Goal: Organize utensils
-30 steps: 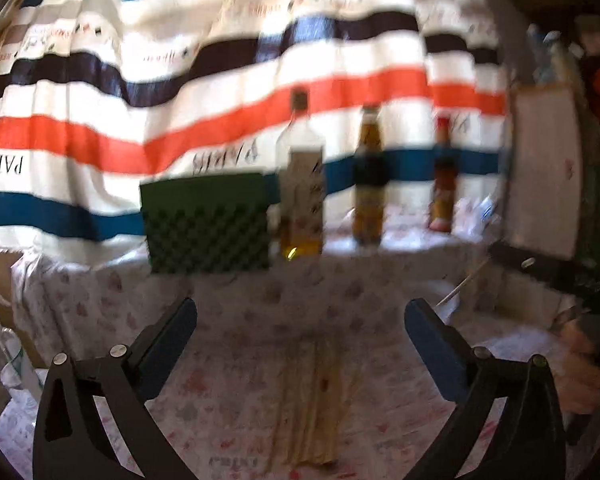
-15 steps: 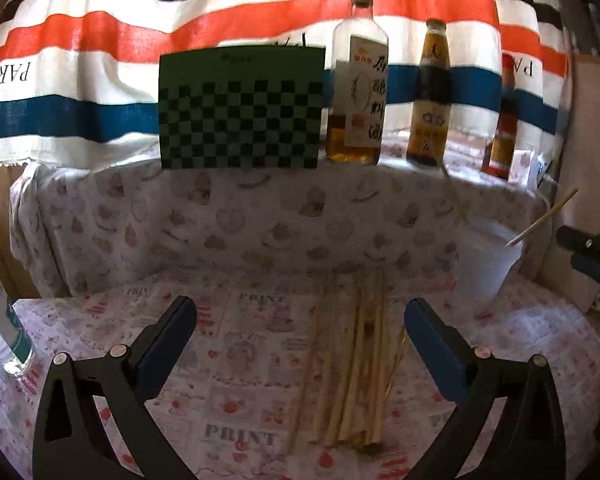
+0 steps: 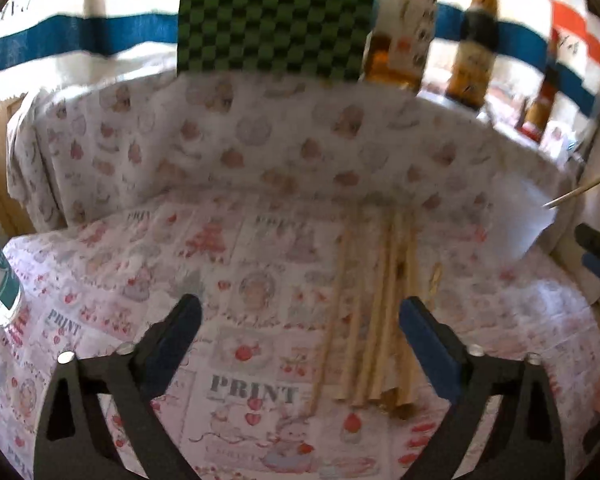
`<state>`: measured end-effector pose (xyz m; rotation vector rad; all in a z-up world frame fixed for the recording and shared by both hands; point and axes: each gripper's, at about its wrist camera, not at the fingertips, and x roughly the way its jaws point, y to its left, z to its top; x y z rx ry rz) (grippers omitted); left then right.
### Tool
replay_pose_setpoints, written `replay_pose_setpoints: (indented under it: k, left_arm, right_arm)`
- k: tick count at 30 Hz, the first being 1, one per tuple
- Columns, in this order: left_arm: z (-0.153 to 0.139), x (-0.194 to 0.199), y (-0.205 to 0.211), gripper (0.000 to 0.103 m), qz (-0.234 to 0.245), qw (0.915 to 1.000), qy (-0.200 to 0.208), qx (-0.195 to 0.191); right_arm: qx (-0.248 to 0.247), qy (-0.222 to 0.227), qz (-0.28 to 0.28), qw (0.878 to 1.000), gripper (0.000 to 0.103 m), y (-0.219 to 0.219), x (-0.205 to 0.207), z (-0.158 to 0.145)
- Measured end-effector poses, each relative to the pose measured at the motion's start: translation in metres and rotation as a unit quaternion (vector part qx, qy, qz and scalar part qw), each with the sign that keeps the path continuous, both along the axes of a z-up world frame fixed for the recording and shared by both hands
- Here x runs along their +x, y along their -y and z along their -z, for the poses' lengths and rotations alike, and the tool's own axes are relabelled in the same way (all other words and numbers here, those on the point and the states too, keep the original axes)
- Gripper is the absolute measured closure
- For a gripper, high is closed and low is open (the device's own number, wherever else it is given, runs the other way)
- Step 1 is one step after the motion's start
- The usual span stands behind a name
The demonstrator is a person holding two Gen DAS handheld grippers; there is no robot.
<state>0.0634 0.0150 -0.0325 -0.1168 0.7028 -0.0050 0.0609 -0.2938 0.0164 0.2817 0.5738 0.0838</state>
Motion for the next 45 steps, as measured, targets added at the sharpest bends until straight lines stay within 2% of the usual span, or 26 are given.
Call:
replay_pose_setpoints:
  k: [1,3,5,6,7,10,12,14,15,16,18,20,21,22,25,27,29,31,34,37,41,45]
  left_arm:
    - [0.004,0.004,-0.004,0.021,-0.005,0.9998,-0.016,-0.01]
    - [0.013,0.01,-0.012,0.027,-0.015,0.9983,-0.049,-0.029]
    - [0.021,0.013,-0.013,0.031,-0.019,0.996,-0.084,-0.023]
    - [0.025,0.015,-0.01,0.036,-0.02,0.995,-0.098,-0.005]
    - [0.025,0.013,-0.003,0.038,-0.018,0.9951,-0.095,0.02]
    - [0.023,0.007,0.014,0.037,0.014,0.995,-0.087,0.047]
    - [0.022,0.006,0.019,0.038,0.012,0.9943,-0.086,0.062]
    - [0.022,0.005,0.019,0.044,0.011,0.9945,-0.087,0.057]
    - [0.022,0.005,0.019,0.054,0.01,0.9947,-0.089,0.051]
    - [0.024,0.006,0.02,0.059,0.006,0.9936,-0.099,0.055]
    - [0.026,0.009,0.021,0.06,0.006,0.9927,-0.101,0.066]
    - [0.025,0.009,0.021,0.065,0.009,0.9931,-0.1,0.06]
    - [0.025,0.008,0.02,0.074,0.009,0.9934,-0.099,0.058]
    - [0.025,0.01,0.018,0.08,0.008,0.9936,-0.098,0.055]
    - [0.024,0.013,0.015,0.087,0.008,0.9939,-0.097,0.051]
    - [0.025,0.015,0.012,0.096,0.014,0.9936,-0.1,0.05]
    - [0.023,0.013,0.01,0.098,0.026,0.9937,-0.106,0.027]
    - [0.013,0.004,0.011,0.099,0.035,0.9962,-0.08,0.006]
    - [-0.021,-0.02,0.014,0.099,0.04,0.9989,0.021,0.005]
    - [-0.044,-0.043,0.007,0.099,0.044,0.9936,0.101,-0.026]
    - [-0.06,-0.063,-0.002,0.099,0.02,0.9837,0.175,-0.037]
    - [-0.072,-0.076,-0.013,0.099,0.022,0.9744,0.214,-0.064]
  right_arm:
    - [-0.002,-0.003,0.0,1.0,0.016,-0.001,0.001,0.001]
    - [0.002,-0.011,-0.006,1.0,0.016,-0.001,0.003,0.004]
    - [0.006,-0.016,-0.009,1.0,0.016,-0.001,0.003,0.004]
    - [0.004,-0.017,-0.004,1.0,0.016,-0.001,0.003,0.003]
    - [-0.026,-0.032,0.051,0.998,0.016,0.001,0.002,0.003]
    - [-0.03,-0.034,0.072,0.996,0.016,0.006,0.002,0.002]
    - [-0.015,-0.033,0.071,0.997,0.016,0.012,0.003,0.001]
    - [0.001,-0.047,0.072,0.996,0.016,0.016,0.004,0.002]
    - [0.009,-0.052,0.066,0.996,0.016,0.017,0.004,0.003]
    - [0.019,-0.057,0.056,0.997,0.016,0.017,0.004,0.004]
    - [0.019,-0.058,0.049,0.997,0.016,0.014,0.004,0.005]
    - [-0.003,-0.056,0.049,0.997,0.016,0.008,0.002,0.004]
    - [-0.017,-0.056,0.044,0.997,0.016,0.004,0.002,0.003]
    - [-0.054,-0.048,0.04,0.997,0.016,-0.007,-0.001,0.001]
    - [-0.073,-0.037,0.047,0.996,0.016,-0.012,-0.004,-0.001]
    - [-0.082,-0.035,0.047,0.995,0.016,-0.015,-0.005,-0.001]
    - [-0.077,-0.04,0.046,0.995,0.016,-0.014,-0.003,0.0]
    - [-0.064,-0.049,0.038,0.996,0.016,-0.013,-0.001,0.002]
    - [-0.062,-0.053,0.028,0.996,0.016,-0.012,-0.001,0.001]
    - [-0.07,-0.046,0.031,0.996,0.016,-0.013,-0.003,-0.001]
    - [-0.074,-0.046,0.024,0.996,0.016,-0.017,-0.004,0.0]
    - [-0.086,-0.047,0.021,0.995,0.016,-0.023,-0.003,0.002]
